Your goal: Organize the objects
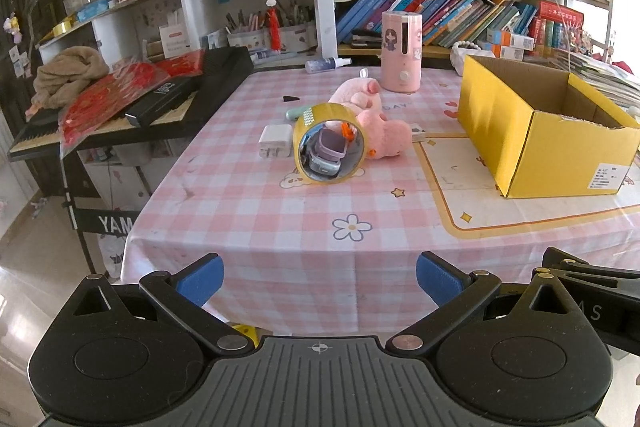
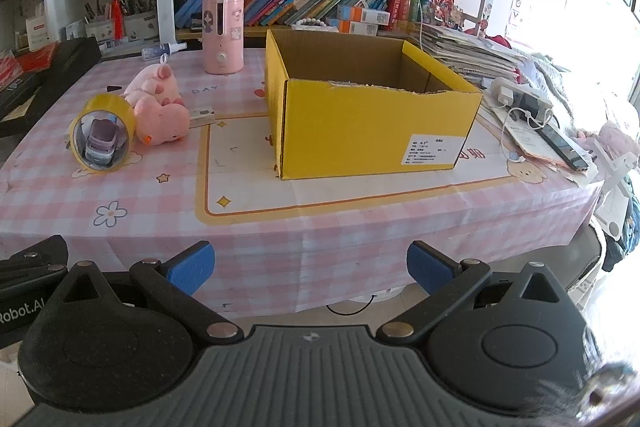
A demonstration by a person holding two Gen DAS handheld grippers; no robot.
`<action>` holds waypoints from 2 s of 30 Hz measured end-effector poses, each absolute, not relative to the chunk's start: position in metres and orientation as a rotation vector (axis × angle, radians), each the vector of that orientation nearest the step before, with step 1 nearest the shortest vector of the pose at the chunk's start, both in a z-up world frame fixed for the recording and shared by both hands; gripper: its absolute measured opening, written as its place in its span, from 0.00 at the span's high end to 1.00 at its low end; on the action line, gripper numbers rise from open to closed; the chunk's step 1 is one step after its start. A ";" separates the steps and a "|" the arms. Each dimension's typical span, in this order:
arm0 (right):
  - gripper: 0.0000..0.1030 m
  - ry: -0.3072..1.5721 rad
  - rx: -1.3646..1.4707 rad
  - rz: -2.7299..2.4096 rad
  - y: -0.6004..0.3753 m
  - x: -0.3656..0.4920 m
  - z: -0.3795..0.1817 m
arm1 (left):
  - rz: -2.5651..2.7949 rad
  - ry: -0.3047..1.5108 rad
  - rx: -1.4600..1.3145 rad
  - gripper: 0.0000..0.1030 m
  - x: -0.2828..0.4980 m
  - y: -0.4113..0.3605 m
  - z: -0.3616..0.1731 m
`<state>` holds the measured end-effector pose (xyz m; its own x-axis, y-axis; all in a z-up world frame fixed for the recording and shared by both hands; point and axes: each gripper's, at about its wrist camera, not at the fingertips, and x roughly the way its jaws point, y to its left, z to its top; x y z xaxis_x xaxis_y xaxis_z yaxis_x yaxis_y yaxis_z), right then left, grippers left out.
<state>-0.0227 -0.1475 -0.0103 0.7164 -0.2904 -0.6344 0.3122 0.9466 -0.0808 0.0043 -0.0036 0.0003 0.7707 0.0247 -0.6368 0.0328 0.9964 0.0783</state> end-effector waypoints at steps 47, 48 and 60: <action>0.02 0.743 0.021 -0.260 -0.129 -0.012 -0.017 | -0.007 0.723 0.058 0.00 0.011 0.023 -0.010; 0.02 0.747 0.021 -0.252 -0.128 -0.010 -0.018 | -0.004 0.728 0.052 0.00 0.012 0.025 -0.011; 0.04 0.766 0.025 -0.137 -0.116 0.028 -0.023 | 0.059 0.787 -0.048 0.00 0.038 0.048 -0.021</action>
